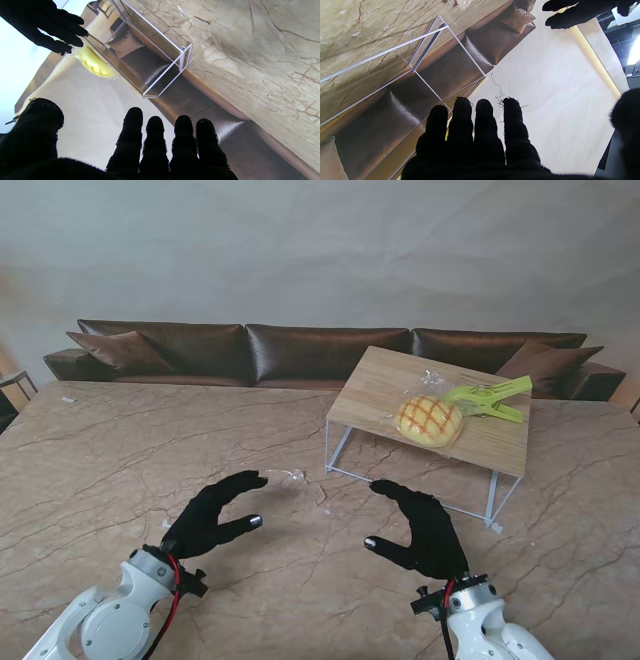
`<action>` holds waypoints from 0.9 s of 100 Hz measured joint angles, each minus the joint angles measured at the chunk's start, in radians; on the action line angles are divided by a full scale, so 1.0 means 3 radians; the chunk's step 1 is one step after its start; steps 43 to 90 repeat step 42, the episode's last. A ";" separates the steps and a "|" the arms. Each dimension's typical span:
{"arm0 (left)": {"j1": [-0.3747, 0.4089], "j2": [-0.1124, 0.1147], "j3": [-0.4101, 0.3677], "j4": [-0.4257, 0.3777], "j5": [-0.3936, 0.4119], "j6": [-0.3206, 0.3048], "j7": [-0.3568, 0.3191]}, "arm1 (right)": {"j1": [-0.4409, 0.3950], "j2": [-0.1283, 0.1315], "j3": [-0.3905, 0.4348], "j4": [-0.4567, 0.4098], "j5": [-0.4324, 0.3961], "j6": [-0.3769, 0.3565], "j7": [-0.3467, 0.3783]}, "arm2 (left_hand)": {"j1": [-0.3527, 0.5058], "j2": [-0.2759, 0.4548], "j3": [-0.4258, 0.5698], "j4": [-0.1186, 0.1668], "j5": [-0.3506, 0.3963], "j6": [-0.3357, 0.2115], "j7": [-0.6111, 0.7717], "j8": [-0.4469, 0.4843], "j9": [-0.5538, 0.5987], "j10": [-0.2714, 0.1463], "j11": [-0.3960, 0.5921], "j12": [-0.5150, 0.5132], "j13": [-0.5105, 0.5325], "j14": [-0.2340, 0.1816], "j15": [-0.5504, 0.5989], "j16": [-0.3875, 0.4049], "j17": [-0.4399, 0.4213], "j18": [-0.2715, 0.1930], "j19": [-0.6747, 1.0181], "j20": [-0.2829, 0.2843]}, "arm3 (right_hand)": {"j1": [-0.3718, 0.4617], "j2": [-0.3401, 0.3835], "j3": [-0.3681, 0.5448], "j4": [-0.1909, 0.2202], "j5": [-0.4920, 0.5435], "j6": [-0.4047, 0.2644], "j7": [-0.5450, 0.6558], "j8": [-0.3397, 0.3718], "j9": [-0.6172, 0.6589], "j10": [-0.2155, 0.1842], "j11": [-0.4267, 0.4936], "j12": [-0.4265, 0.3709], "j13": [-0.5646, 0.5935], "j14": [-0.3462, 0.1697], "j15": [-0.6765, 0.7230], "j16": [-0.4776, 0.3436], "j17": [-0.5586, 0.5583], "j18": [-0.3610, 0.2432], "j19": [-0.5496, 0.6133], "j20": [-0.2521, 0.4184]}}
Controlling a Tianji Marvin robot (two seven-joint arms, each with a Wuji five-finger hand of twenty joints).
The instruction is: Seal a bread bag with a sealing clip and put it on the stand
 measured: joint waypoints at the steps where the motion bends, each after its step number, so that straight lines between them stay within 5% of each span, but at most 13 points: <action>1: 0.0000 0.0000 0.0000 0.0000 0.0000 0.0000 0.0001 | 0.0000 0.0000 0.0000 -0.0001 -0.0003 0.0001 0.0001 | 0.0000 0.0000 0.0000 0.0000 0.0000 0.0000 0.0000 0.0000 0.0000 0.0000 0.0000 0.0000 0.0000 0.0000 0.0000 0.0000 0.0000 0.0000 0.0000 0.0000 | 0.0000 0.0000 0.0000 0.0000 0.0000 0.0000 0.0001 -0.0001 0.0000 0.0000 0.0000 0.0000 0.0000 0.0000 0.0000 0.0000 0.0000 0.0000 0.0000 0.0000; 13: 0.0003 -0.0004 0.0007 0.0007 -0.0001 -0.0005 0.0023 | 0.0000 0.0000 0.0004 -0.0034 -0.0048 0.0022 0.0019 | 0.0000 0.0000 -0.0013 0.0001 0.0000 0.0000 0.0000 0.0000 0.0000 0.0000 0.0000 0.0000 0.0000 0.0000 -0.0004 -0.0001 -0.0007 0.0000 0.0000 0.0000 | 0.0001 0.0000 0.0000 0.0000 0.0003 0.0000 0.0038 -0.0002 0.0042 0.0000 0.0000 0.0000 0.0002 0.0000 0.0005 0.0000 0.0000 0.0000 0.0000 -0.0001; 15: 0.0003 -0.0004 0.0008 0.0007 -0.0002 -0.0006 0.0023 | 0.0000 0.0000 0.0004 -0.0040 -0.0048 0.0024 0.0023 | 0.0000 0.0000 -0.0029 0.0060 0.0000 0.0000 0.0000 0.0000 0.0000 0.0000 0.0000 0.0000 0.0000 0.0000 -0.0007 -0.0001 -0.0007 0.0000 0.0000 0.0000 | 0.0001 0.0000 0.0000 0.0000 0.0003 0.0000 0.0041 -0.0002 0.0053 0.0000 0.0000 0.0000 0.0002 -0.0001 0.0005 0.0000 0.0000 0.0000 0.0000 -0.0001; 90: 0.0017 -0.0010 0.0005 0.0031 -0.0010 -0.0041 0.0034 | 0.0026 0.0005 -0.0001 -0.0084 -0.0019 0.0042 0.0104 | 0.0000 0.0000 -0.0040 0.0062 0.0000 0.0000 0.0000 0.0000 0.0000 0.0000 -0.0002 -0.0011 0.0000 -0.0001 -0.0012 -0.0001 -0.0008 0.0000 0.0000 0.0000 | 0.0037 0.0000 0.0000 0.0000 0.0004 0.0000 0.0042 -0.0017 0.0085 0.0000 0.0000 0.0000 0.0003 0.0000 0.0006 0.0000 0.0000 0.0002 0.0000 -0.0001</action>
